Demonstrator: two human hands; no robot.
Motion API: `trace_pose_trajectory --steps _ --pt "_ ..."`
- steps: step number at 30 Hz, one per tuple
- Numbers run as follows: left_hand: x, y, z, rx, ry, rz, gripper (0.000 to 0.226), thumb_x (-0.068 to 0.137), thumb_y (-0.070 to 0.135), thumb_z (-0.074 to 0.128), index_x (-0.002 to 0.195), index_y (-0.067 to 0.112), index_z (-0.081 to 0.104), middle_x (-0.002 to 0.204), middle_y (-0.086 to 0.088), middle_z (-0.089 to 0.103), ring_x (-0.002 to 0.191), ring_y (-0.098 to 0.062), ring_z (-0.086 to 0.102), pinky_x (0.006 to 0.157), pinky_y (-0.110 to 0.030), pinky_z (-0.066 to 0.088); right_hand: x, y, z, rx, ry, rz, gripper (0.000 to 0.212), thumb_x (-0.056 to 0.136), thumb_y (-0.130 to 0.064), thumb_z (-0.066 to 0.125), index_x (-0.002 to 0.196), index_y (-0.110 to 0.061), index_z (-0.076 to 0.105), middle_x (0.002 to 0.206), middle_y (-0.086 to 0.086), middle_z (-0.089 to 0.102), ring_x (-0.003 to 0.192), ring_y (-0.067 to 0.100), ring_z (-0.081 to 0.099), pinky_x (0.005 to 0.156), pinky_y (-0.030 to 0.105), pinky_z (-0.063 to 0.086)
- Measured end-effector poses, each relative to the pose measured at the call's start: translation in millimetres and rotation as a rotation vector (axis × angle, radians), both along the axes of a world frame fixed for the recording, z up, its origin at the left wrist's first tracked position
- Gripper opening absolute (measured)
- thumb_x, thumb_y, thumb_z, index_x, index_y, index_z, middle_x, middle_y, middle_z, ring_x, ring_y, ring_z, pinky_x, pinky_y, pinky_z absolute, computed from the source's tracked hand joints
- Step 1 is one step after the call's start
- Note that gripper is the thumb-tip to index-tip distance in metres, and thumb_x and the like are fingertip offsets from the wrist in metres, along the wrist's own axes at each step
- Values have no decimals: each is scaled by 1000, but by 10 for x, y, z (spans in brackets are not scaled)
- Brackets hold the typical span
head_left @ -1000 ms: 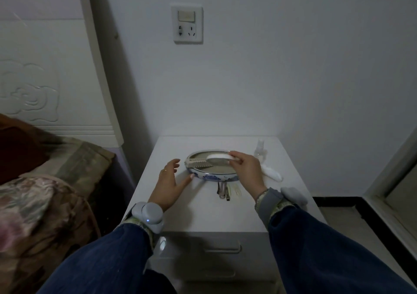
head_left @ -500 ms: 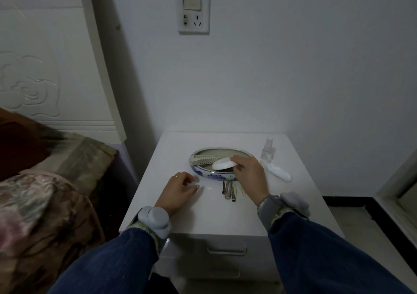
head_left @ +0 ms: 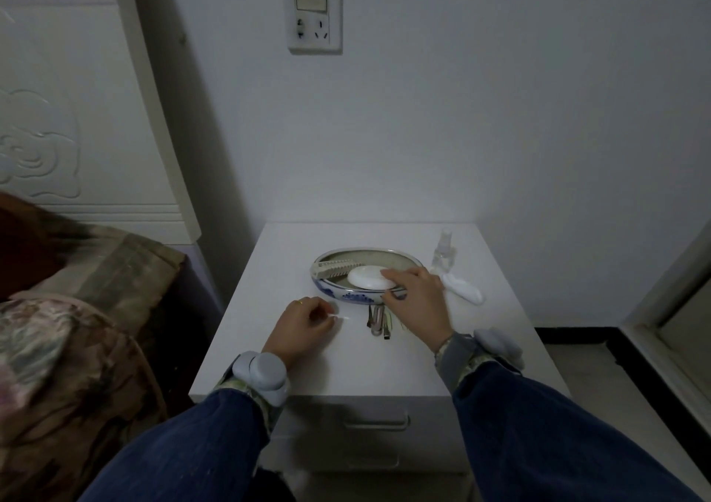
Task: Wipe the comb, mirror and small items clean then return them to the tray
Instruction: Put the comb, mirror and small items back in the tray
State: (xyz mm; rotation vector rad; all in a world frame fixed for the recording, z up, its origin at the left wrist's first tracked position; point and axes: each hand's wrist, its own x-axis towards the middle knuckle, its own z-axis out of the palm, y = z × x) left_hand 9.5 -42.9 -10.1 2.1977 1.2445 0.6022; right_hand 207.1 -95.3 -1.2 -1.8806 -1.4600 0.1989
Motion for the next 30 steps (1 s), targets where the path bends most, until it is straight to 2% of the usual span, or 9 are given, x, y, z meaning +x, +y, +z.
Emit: trace_pose_trajectory --steps 2,5,8,11,17,21,25,28,30 --pt "1 -14 0 -12 -3 19 18 90 21 59 102 9 65 94 0 58 84 -10 49 72 -16 33 -4 -34 8 -13 12 12 40 80 -16 63 119 -23 63 109 4 56 109 20 46 97 27 26" --pt "39 -48 -8 -33 -13 20 14 90 22 59 95 11 66 87 2 60 75 -7 52 65 -11 36 0 -101 29 87 104 -30 34 77 -8 64 110 -15 67 103 2 58 104 18 49 95 28 37" --pt "132 -87 -15 -53 -27 17 15 87 27 63 88 13 66 81 1 63 73 -8 55 66 -15 38 52 -168 8 127 120 -98 5 77 -10 65 81 -13 63 81 3 62 82 20 54 75 31 43" --pt "249 -103 -29 -62 -31 39 20 82 35 68 85 16 64 77 3 62 75 -12 57 68 -21 40 115 -267 -53 -39 199 -91 21 82 -17 63 65 -13 51 64 3 53 65 17 50 62 28 38" --pt "441 -159 -20 -57 13 49 36 76 47 71 92 16 65 87 0 67 84 -16 61 75 -30 48 161 -279 -42 -293 142 -52 32 75 -40 73 75 -13 56 78 1 56 76 16 53 68 29 39" --pt "468 -173 -6 -18 83 52 41 74 52 70 94 17 64 89 2 66 84 -15 61 76 -30 49 99 -259 59 -376 60 -3 43 70 -49 74 77 -15 49 79 -2 51 73 14 47 60 27 32" --pt "463 -156 -8 -33 79 54 35 74 47 72 93 18 65 88 2 67 83 -15 62 74 -28 48 55 -304 179 -379 52 73 41 74 -42 73 62 -24 39 64 -9 41 56 3 37 49 18 27" --pt "466 -135 -6 -49 95 50 25 74 37 71 91 19 68 89 3 68 85 -16 63 78 -31 51 27 -323 289 -392 41 121 41 79 -28 69 62 -33 32 64 -16 36 55 -2 34 46 12 32" --pt "462 -128 -1 -63 108 42 21 75 35 69 90 20 69 90 3 69 86 -16 63 80 -32 52 14 -326 318 -406 36 138 42 79 -26 69 62 -33 32 65 -17 36 56 -3 34 45 12 31"
